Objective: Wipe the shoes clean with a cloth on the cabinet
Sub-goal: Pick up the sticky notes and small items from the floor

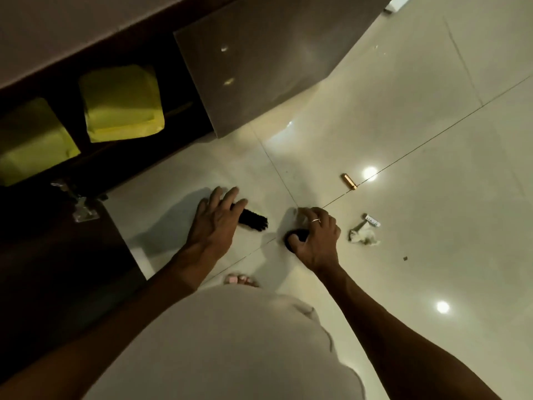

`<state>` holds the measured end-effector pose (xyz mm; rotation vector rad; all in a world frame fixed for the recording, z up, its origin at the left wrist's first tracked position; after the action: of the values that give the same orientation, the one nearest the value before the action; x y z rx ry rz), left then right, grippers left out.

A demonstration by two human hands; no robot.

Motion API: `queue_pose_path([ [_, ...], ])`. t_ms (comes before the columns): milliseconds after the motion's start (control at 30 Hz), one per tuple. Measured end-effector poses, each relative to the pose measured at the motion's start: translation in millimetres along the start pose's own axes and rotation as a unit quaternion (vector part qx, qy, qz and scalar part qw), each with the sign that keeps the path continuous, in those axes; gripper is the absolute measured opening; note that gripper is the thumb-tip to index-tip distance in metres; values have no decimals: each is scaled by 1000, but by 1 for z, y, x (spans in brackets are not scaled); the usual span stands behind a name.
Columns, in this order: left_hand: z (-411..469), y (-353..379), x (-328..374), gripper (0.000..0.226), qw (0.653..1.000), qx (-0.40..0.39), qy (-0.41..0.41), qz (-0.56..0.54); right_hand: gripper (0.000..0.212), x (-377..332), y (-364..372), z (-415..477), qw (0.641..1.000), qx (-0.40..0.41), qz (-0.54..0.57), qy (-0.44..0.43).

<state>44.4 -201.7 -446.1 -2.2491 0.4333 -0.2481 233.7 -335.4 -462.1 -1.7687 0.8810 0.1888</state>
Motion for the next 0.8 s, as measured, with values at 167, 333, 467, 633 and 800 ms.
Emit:
queue_pose_path([
  [167,14,9,-3,72,1000,3,13,26,76,2,2,-8,999,12,-4,-50],
  [333,20,11,-1,54,999,22,3,32,81,-1,-5,-13,994,1,-49,-97],
  [467,20,17,-5,38,999,8,-22,36,97,13,7,-25,983,-84,-135,-92],
  [633,15,31,-17,39,998,-33,-55,11,85,20,17,-24,984,-93,-150,-25],
  [800,6,39,-30,52,994,-59,-91,-17,77,-3,19,-7,991,-98,-83,-29],
])
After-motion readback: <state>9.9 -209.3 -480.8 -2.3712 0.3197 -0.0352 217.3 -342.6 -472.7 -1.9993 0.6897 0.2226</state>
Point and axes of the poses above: each hand's wrist, its own z-axis towards the middle knuckle, its own y-axis out of the palm, x = y × z, the point moved 9 cm from there along z, towards the middle knuckle, and after that the axes turned 15 degrees about -y, right-handed, at the moved point
